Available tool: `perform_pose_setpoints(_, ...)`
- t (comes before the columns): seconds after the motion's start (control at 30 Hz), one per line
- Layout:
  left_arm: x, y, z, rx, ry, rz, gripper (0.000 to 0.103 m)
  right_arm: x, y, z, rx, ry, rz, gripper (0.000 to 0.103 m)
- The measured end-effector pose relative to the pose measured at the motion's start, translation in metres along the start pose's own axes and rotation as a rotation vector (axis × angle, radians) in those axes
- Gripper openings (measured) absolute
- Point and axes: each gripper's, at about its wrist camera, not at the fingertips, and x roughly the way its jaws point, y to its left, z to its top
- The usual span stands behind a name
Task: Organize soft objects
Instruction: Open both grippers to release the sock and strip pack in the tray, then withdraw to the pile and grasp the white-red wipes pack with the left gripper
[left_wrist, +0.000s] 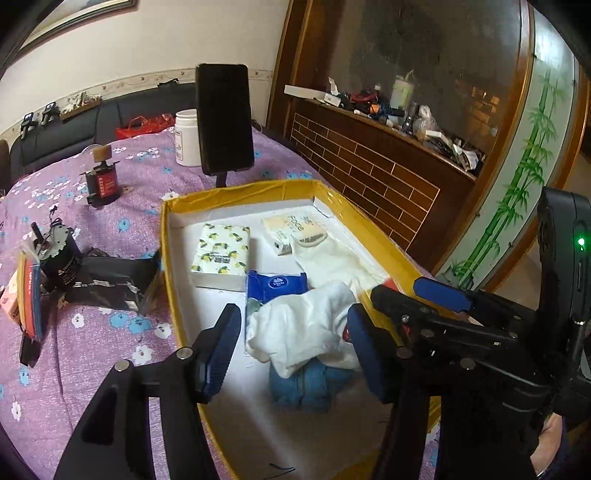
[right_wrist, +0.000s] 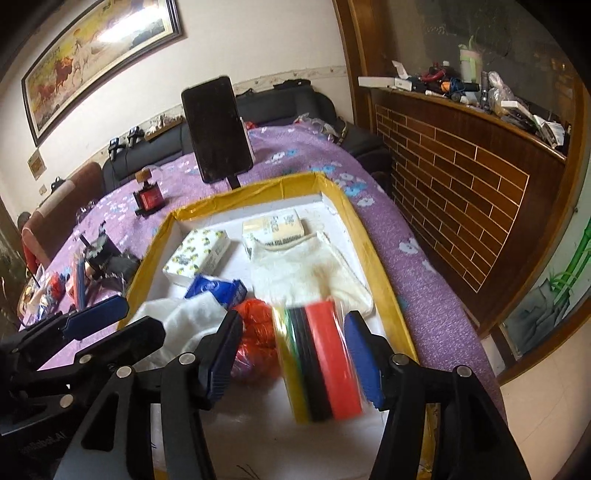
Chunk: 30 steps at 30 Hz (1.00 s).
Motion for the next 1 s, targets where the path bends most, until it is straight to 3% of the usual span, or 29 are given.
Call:
perform_pose_setpoints(0.5, -0.060, 0.056, -0.002, -0.086, -0.107, 0.034, 0.064, -0.016, 0.041, 0.007, -0.033, -0.048, 0.070, 0.063)
perform_pose_setpoints(0.7, -0.084, 0.089, -0.012, -0.133, -0.143, 0.067, 0.065, -0.021, 0.080, 0.005, -0.109, -0.055, 0.117, 0.063)
perform_pose_setpoints(1.0, -0.117, 0.157, -0.034, -0.249, -0.171, 0.138, 0.065, -0.015, 0.173, -0.012, -0.276, -0.022, 0.245, 0.063)
